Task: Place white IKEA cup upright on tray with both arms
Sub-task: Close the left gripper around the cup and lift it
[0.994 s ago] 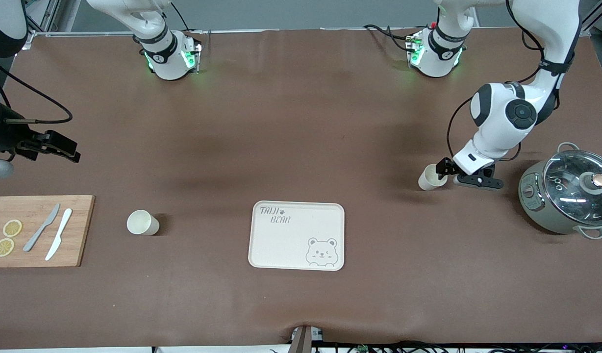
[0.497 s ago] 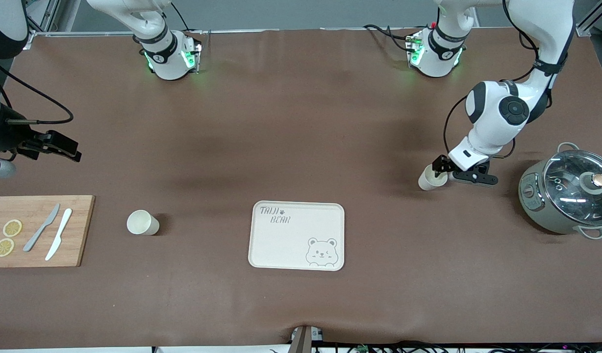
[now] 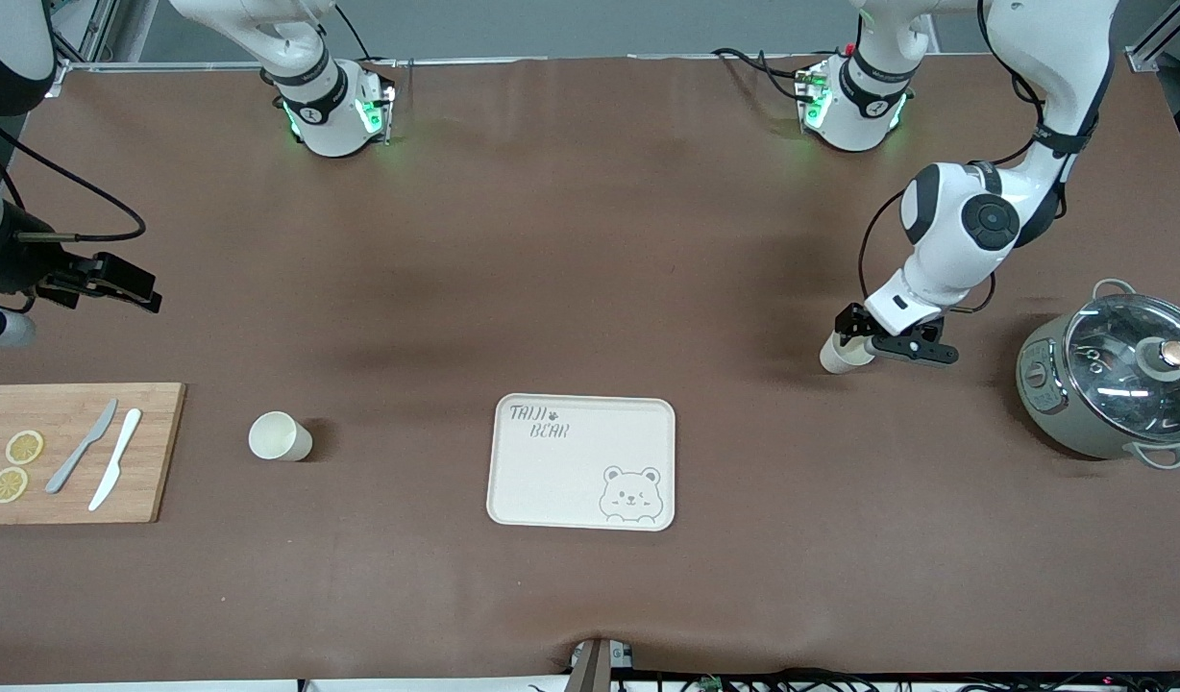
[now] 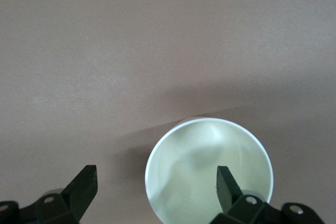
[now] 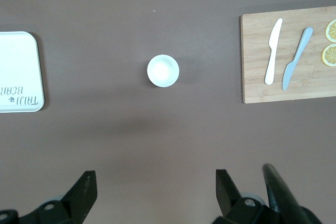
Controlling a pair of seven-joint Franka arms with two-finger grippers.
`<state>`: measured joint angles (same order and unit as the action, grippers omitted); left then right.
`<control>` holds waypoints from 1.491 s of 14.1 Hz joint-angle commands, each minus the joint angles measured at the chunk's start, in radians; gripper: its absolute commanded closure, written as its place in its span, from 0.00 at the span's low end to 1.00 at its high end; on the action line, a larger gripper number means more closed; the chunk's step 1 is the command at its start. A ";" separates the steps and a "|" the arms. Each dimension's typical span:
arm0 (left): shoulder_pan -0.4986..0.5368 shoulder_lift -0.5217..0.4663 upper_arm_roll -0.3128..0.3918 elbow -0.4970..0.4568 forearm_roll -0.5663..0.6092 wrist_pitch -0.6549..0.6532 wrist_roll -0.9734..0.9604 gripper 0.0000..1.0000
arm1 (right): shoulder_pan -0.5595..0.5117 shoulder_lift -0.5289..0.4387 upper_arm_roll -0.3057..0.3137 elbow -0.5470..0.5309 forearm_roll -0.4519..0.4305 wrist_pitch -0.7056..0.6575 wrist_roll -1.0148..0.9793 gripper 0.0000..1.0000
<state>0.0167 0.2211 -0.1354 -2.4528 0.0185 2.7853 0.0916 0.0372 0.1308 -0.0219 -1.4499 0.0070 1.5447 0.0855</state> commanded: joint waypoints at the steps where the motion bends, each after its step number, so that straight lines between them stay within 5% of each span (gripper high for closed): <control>1: 0.002 0.004 -0.003 0.005 0.018 0.016 0.005 0.00 | -0.003 0.001 0.002 0.010 -0.002 -0.006 -0.007 0.00; 7: 0.003 0.012 -0.003 0.029 0.018 0.016 0.008 0.00 | -0.002 0.001 0.002 0.010 -0.002 -0.003 -0.009 0.00; 8: 0.005 0.018 -0.003 0.035 0.018 0.016 0.010 0.16 | -0.002 0.001 0.002 0.010 -0.002 -0.003 -0.009 0.00; 9: 0.005 0.023 -0.003 0.038 0.018 0.016 0.001 0.51 | -0.002 0.001 0.002 0.010 -0.002 -0.003 -0.009 0.00; 10: 0.006 0.026 -0.003 0.047 0.017 0.016 0.000 0.73 | -0.002 0.001 0.002 0.010 -0.002 -0.003 -0.009 0.00; 13: 0.009 0.040 -0.003 0.058 0.017 0.016 -0.012 1.00 | -0.002 0.003 0.002 0.010 -0.002 -0.003 -0.009 0.00; 21: 0.002 0.053 -0.003 0.078 0.015 0.016 -0.013 1.00 | -0.002 0.003 0.002 0.008 -0.002 -0.005 -0.009 0.00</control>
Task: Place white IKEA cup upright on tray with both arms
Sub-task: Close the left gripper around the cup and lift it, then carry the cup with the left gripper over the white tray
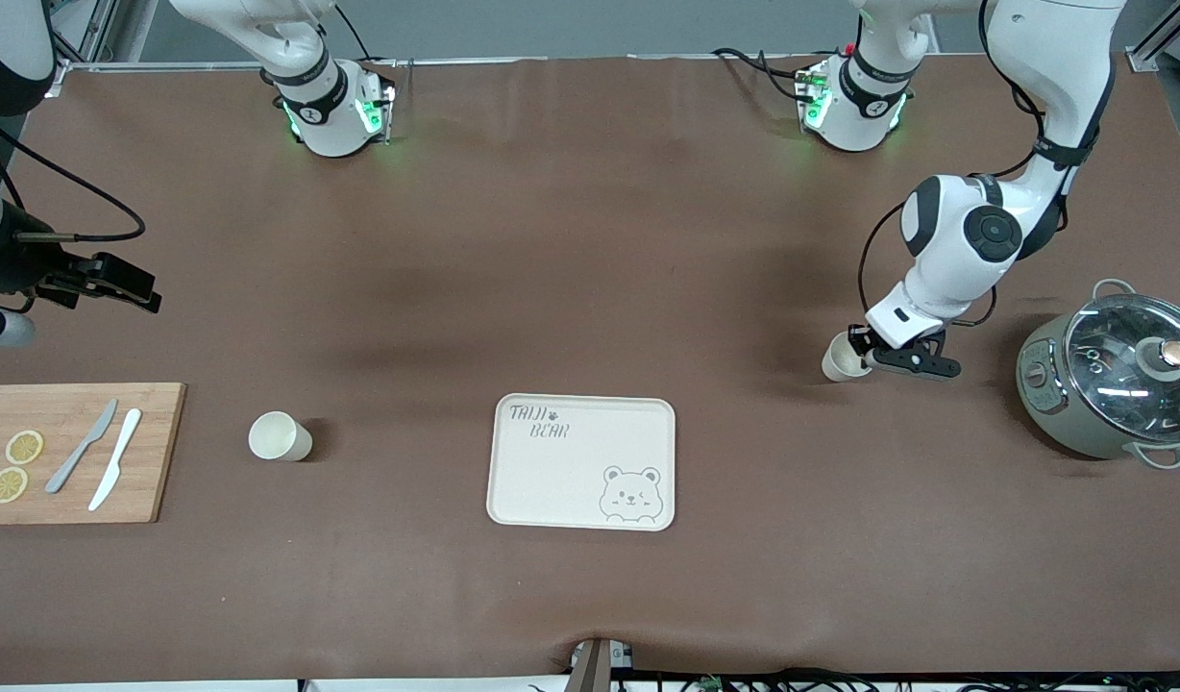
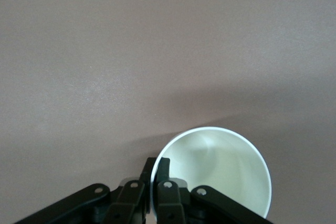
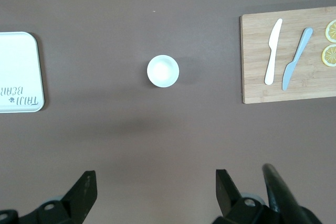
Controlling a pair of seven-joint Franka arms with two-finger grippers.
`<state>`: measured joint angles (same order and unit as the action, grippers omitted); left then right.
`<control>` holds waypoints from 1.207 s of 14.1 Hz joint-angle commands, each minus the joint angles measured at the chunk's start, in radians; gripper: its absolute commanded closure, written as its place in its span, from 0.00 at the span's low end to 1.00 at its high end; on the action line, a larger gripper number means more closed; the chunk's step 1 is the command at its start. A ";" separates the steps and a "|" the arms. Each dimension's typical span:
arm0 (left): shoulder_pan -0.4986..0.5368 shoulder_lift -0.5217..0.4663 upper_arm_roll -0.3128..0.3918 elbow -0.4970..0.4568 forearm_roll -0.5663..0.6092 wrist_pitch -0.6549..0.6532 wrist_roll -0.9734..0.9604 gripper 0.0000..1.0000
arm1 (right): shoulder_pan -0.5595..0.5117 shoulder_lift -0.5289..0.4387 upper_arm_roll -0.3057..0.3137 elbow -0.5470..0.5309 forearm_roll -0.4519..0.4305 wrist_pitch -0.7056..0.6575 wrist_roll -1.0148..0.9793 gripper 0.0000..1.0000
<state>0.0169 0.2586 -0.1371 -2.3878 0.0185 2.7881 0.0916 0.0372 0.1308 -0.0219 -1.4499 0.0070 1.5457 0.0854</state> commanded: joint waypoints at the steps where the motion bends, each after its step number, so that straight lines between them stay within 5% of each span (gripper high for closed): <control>1: 0.000 0.014 -0.002 0.018 0.014 0.013 -0.013 1.00 | -0.002 0.003 0.002 0.008 -0.002 -0.006 -0.007 0.00; 8: -0.049 0.021 -0.036 0.142 0.006 -0.031 -0.148 1.00 | -0.002 0.003 0.002 0.008 -0.002 -0.006 -0.007 0.00; 17: -0.215 0.227 -0.033 0.554 0.006 -0.246 -0.368 1.00 | 0.000 0.003 0.002 0.008 -0.002 -0.006 -0.007 0.00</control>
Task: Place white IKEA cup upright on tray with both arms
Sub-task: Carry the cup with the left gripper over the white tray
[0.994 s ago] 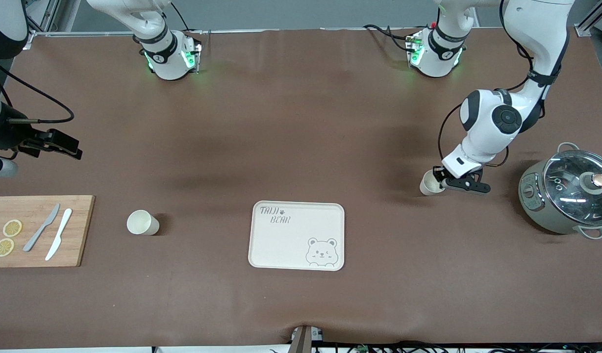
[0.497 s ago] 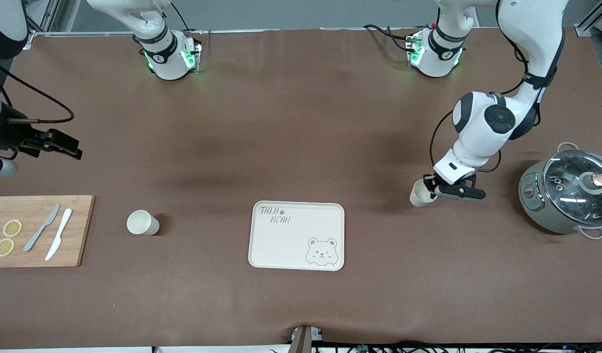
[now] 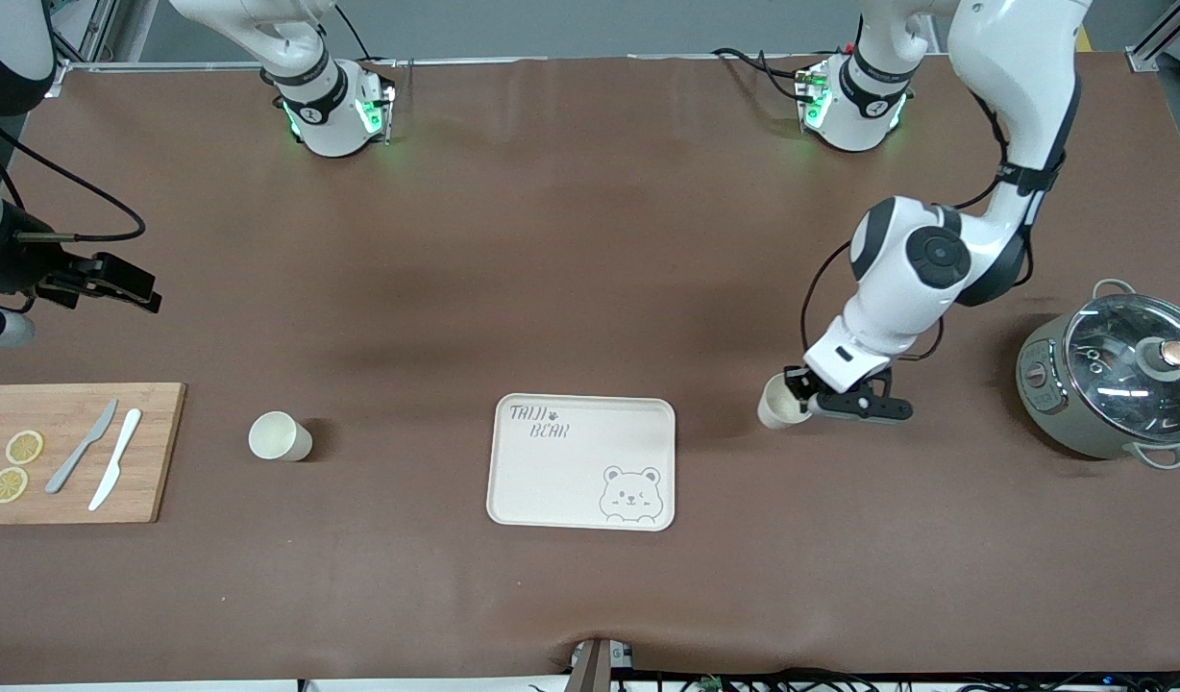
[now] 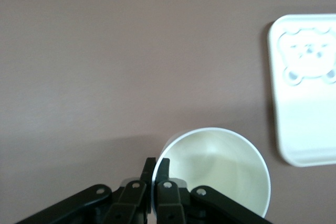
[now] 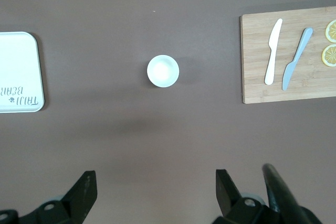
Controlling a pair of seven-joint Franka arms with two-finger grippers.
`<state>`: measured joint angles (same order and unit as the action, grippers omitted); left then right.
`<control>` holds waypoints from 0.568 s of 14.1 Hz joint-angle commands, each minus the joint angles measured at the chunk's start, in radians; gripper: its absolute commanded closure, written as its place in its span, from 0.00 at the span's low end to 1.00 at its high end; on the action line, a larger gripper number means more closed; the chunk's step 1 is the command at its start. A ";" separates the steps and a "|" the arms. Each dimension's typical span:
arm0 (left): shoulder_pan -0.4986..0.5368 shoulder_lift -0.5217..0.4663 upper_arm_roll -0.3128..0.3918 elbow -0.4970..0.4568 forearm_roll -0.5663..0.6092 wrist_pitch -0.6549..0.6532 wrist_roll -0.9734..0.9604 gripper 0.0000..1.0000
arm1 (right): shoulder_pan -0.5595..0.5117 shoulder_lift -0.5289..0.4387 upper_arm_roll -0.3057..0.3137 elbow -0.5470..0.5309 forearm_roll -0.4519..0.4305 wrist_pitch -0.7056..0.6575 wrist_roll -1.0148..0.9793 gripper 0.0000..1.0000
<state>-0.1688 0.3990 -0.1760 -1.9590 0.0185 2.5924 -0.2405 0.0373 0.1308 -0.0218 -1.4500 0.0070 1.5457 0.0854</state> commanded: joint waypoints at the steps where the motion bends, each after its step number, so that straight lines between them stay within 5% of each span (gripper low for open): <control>1: -0.044 0.115 0.007 0.173 0.009 -0.082 -0.052 1.00 | 0.000 0.003 0.002 0.008 -0.002 -0.006 -0.007 0.00; 8: -0.146 0.247 0.015 0.465 0.017 -0.297 -0.144 1.00 | -0.004 0.003 0.002 0.008 -0.002 -0.009 -0.007 0.00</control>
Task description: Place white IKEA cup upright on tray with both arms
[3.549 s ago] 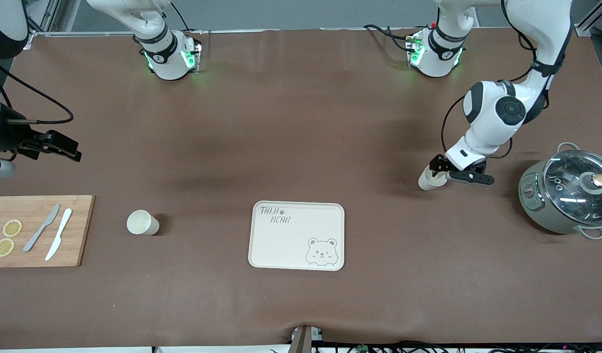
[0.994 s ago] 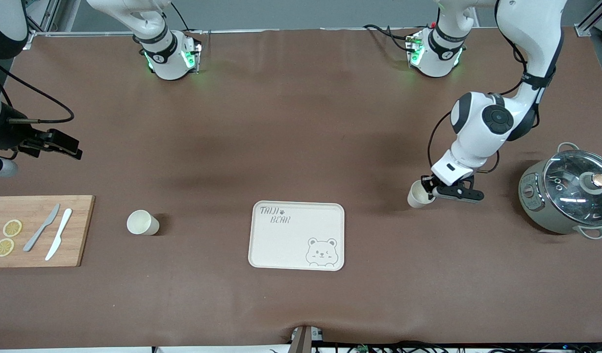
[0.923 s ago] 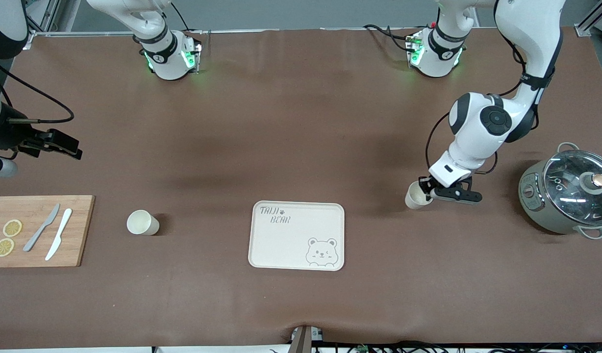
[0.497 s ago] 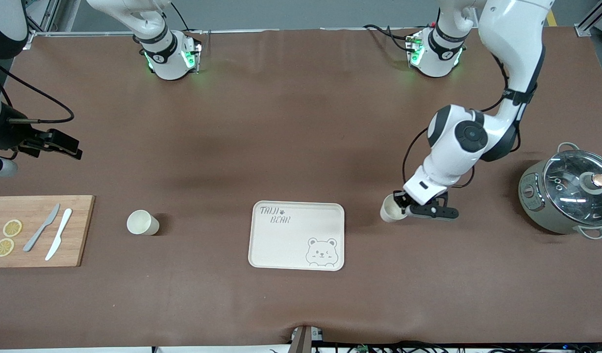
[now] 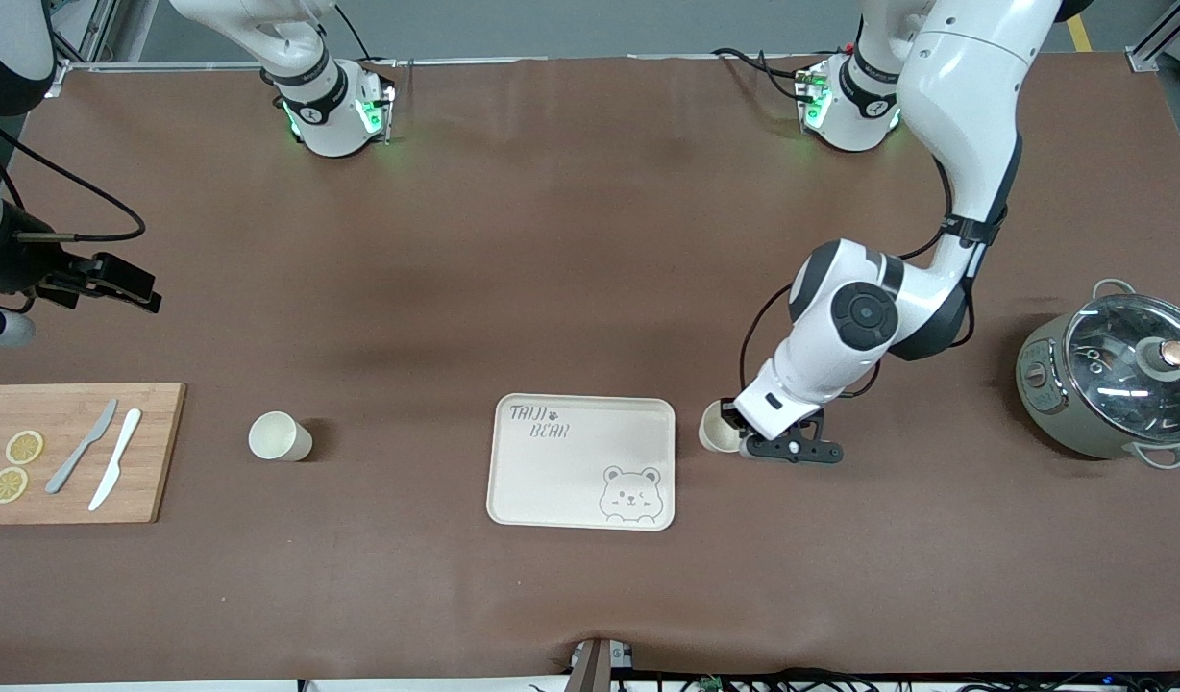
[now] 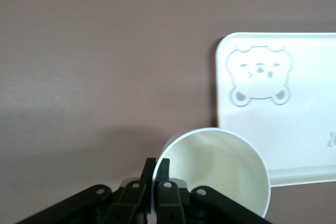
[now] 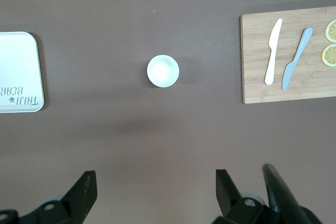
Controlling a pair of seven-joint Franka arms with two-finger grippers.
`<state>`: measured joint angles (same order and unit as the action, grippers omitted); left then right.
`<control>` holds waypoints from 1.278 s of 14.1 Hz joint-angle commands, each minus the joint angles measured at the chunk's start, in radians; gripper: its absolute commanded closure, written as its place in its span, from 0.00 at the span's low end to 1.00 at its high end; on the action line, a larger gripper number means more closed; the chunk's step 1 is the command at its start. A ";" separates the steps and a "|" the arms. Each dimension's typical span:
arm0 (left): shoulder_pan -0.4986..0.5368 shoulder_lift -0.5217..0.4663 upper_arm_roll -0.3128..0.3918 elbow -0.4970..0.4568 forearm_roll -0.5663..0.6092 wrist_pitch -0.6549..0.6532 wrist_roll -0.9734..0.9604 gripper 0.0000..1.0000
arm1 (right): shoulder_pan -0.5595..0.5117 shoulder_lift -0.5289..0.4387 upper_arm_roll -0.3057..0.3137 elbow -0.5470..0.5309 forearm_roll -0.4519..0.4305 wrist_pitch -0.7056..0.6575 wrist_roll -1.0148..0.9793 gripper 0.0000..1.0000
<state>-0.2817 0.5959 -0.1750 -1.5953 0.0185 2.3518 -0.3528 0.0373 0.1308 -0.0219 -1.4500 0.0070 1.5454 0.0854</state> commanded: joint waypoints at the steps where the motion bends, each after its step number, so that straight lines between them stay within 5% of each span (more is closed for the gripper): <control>1: -0.050 0.065 0.017 0.129 0.017 -0.068 -0.047 1.00 | -0.004 0.003 0.002 0.008 -0.002 -0.010 -0.007 0.00; 8: -0.287 0.171 0.192 0.264 0.009 -0.101 -0.172 1.00 | -0.005 0.003 0.002 0.008 -0.002 -0.008 -0.007 0.00; 18: -0.310 0.254 0.189 0.295 0.006 -0.008 -0.216 1.00 | -0.008 0.004 0.002 0.008 -0.002 -0.007 -0.009 0.00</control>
<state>-0.5793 0.8264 0.0001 -1.3346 0.0185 2.3291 -0.5493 0.0362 0.1308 -0.0243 -1.4500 0.0070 1.5449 0.0854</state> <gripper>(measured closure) 0.952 0.000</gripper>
